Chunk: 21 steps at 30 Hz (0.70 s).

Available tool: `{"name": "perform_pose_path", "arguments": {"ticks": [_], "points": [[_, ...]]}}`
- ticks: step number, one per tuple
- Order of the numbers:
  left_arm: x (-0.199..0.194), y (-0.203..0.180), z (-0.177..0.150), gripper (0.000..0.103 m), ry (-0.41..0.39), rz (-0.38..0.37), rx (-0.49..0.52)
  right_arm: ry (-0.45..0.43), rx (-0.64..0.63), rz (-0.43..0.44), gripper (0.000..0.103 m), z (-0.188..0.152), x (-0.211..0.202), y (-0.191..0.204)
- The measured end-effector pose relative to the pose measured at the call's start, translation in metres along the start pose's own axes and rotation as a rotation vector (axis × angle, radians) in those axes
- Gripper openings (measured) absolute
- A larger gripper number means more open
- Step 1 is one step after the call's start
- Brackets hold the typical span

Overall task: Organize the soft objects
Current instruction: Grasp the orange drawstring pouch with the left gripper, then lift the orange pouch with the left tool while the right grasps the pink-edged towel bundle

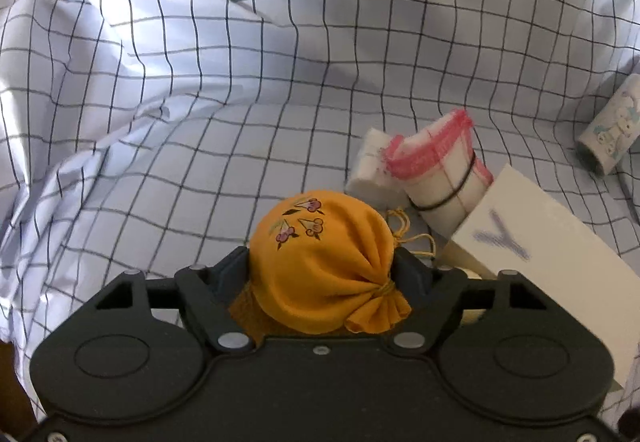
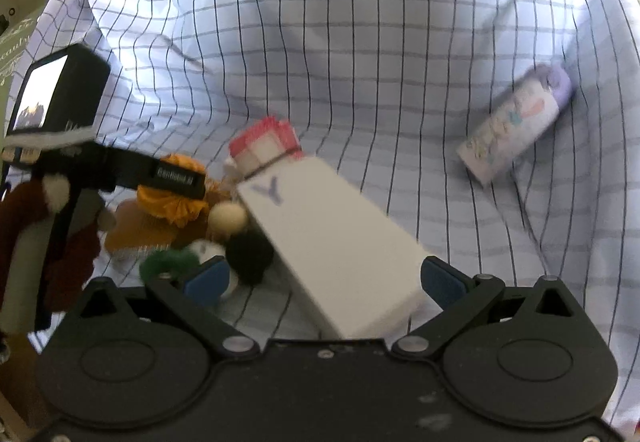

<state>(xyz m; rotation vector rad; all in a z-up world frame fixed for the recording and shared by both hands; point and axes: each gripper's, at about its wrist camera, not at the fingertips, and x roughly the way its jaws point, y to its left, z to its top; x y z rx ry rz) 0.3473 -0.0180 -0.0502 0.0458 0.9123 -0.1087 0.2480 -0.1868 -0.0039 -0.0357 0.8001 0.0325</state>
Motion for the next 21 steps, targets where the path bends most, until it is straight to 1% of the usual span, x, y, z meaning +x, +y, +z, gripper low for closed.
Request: {"name": "perform_pose_path", "arguments": {"ticks": [6, 9, 13, 18, 21], "points": [[0.008, 0.016, 0.015, 0.070, -0.020, -0.004, -0.039, -0.054, -0.055, 0.009, 0.102, 0.037, 0.023, 0.010], [0.011, 0.026, 0.025, 0.070, -0.030, 0.010, -0.060, -0.062, -0.088, 0.036, 0.102, 0.055, 0.040, 0.016], [0.017, 0.038, 0.033, 0.070, -0.024, 0.013, -0.092, -0.040, -0.124, 0.084, 0.102, 0.074, 0.067, 0.022], [0.020, 0.045, 0.028, 0.070, -0.018, 0.003, -0.103, 0.004, -0.200, 0.103, 0.102, 0.085, 0.105, 0.033], [0.018, 0.049, 0.023, 0.070, -0.015, -0.008, -0.114, 0.040, -0.222, 0.129, 0.102, 0.089, 0.125, 0.035]]}}
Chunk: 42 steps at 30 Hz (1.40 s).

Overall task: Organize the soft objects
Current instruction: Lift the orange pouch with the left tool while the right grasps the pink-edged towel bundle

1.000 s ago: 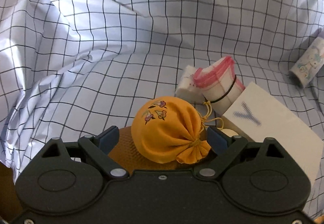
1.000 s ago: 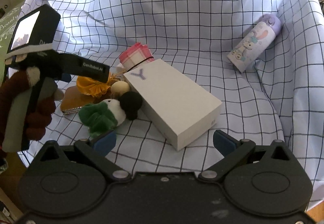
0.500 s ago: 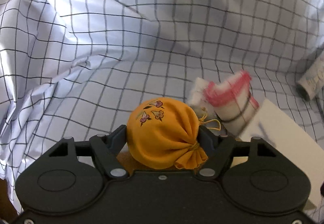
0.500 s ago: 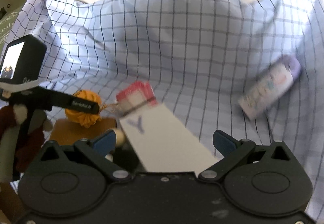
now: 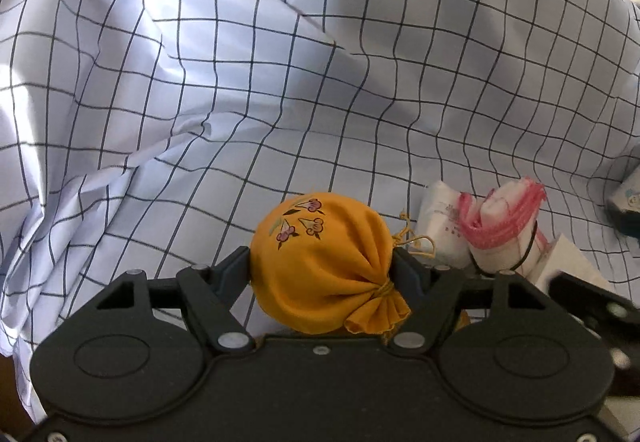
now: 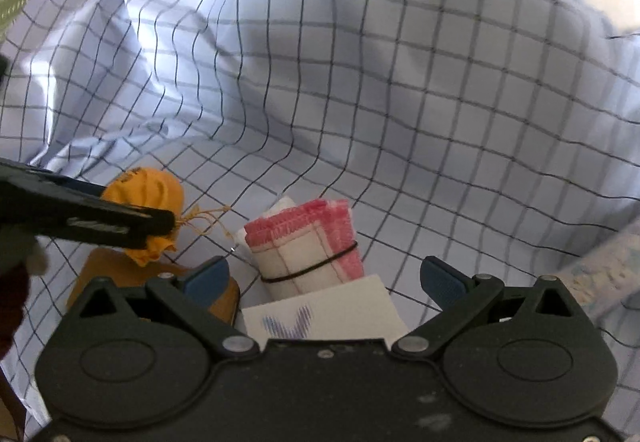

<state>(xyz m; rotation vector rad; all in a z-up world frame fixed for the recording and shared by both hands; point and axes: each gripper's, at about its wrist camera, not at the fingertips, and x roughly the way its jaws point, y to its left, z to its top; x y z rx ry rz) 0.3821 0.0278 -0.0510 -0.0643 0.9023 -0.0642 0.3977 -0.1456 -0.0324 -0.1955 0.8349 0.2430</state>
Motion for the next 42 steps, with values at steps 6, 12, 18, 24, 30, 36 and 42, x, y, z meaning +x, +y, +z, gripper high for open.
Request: {"name": "perform_pose_path", "arguments": {"ticks": [6, 12, 18, 24, 30, 36, 42], "points": [[-0.006, 0.003, -0.008, 0.070, -0.003, -0.007, -0.007, 0.065, -0.062, 0.036, 0.102, 0.006, 0.038, 0.004], [-0.011, 0.005, -0.013, 0.070, -0.009, -0.019, -0.011, 0.114, -0.114, 0.057, 0.102, 0.012, 0.060, 0.010], [-0.018, 0.009, -0.014, 0.070, -0.019, -0.026, -0.019, 0.179, -0.153, 0.069, 0.091, 0.015, 0.073, 0.009], [-0.024, 0.009, -0.016, 0.070, -0.028, -0.023, -0.015, 0.204, -0.066, 0.095, 0.074, 0.016, 0.081, -0.007], [-0.032, 0.006, -0.017, 0.070, -0.036, -0.022, -0.014, 0.139, 0.084, 0.022, 0.073, 0.024, 0.073, -0.031], [-0.051, -0.001, -0.023, 0.070, -0.050, -0.031, -0.005, 0.087, 0.220, -0.059, 0.069, 0.027, 0.051, -0.056], [-0.078, -0.012, -0.032, 0.070, -0.064, -0.047, 0.008, 0.022, 0.316, -0.104, 0.068, 0.018, 0.006, -0.077]]}}
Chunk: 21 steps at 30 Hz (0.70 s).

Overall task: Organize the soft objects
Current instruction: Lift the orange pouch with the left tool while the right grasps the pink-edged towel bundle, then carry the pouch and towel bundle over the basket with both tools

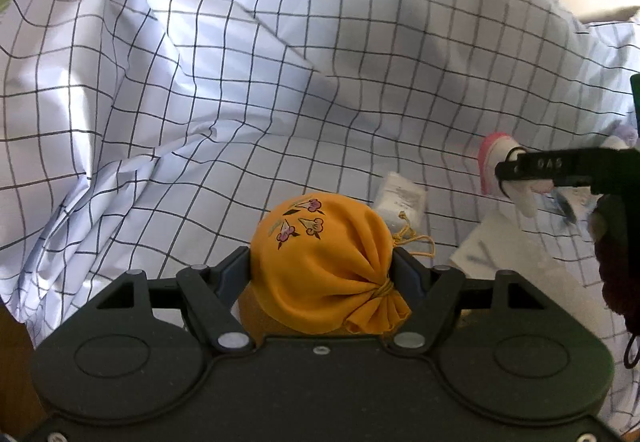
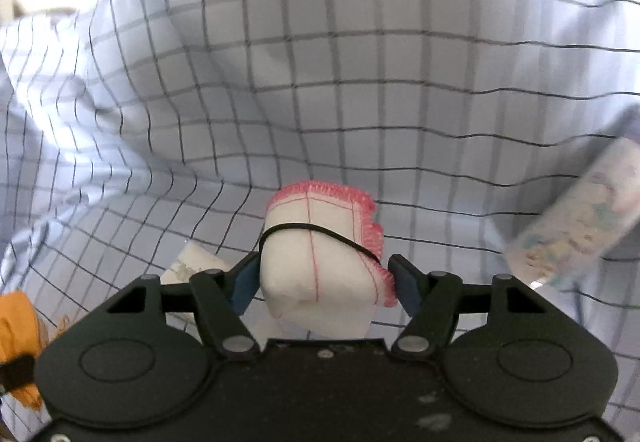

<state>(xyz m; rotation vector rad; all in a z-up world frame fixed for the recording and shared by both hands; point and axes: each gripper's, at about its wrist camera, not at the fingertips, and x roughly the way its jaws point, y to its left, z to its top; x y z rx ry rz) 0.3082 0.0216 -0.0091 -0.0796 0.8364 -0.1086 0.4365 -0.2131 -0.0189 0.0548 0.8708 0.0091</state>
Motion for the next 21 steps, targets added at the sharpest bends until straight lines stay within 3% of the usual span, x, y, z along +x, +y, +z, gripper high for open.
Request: {"name": "perform_pose_path", "arguments": {"ticks": [10, 21], "points": [[-0.057, -0.019, -0.025, 0.070, -0.019, -0.052, 0.032, -0.112, 0.056, 0.025, 0.068, -0.040, -0.104, -0.018], [-0.121, -0.032, -0.079, 0.070, 0.003, -0.118, 0.042, -0.222, 0.131, 0.102, 0.068, -0.135, -0.225, -0.011]]}}
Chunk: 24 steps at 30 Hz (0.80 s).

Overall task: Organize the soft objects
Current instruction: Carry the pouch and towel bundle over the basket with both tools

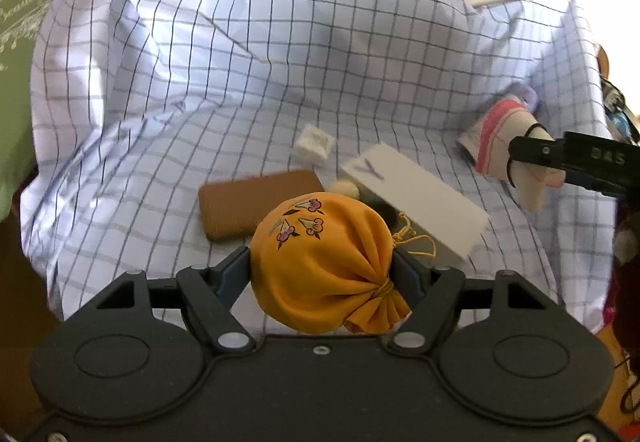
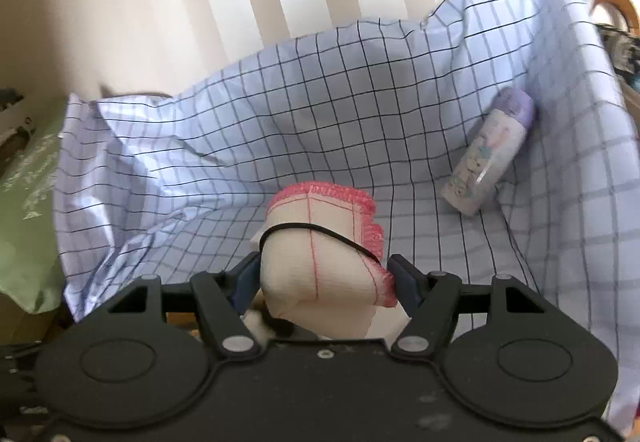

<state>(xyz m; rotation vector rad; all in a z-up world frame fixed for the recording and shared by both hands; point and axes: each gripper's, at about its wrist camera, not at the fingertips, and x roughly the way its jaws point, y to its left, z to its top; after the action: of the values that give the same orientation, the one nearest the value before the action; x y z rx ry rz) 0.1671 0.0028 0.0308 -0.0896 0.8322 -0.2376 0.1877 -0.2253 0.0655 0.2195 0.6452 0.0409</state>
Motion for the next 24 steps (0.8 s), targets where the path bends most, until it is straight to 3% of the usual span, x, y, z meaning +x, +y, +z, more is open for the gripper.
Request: {"name": "perform_pose_path", "arguments": {"ticks": [11, 24], "points": [[-0.030, -0.006, -0.054, 0.070, 0.035, 0.010, -0.044, -0.068, 0.030, 0.008, 0.068, -0.079, -0.096, 0.022], [-0.045, -0.016, -0.104, 0.070, 0.072, -0.002, -0.070, -0.105, 0.095, 0.021, 0.068, -0.139, -0.161, 0.031]]}}
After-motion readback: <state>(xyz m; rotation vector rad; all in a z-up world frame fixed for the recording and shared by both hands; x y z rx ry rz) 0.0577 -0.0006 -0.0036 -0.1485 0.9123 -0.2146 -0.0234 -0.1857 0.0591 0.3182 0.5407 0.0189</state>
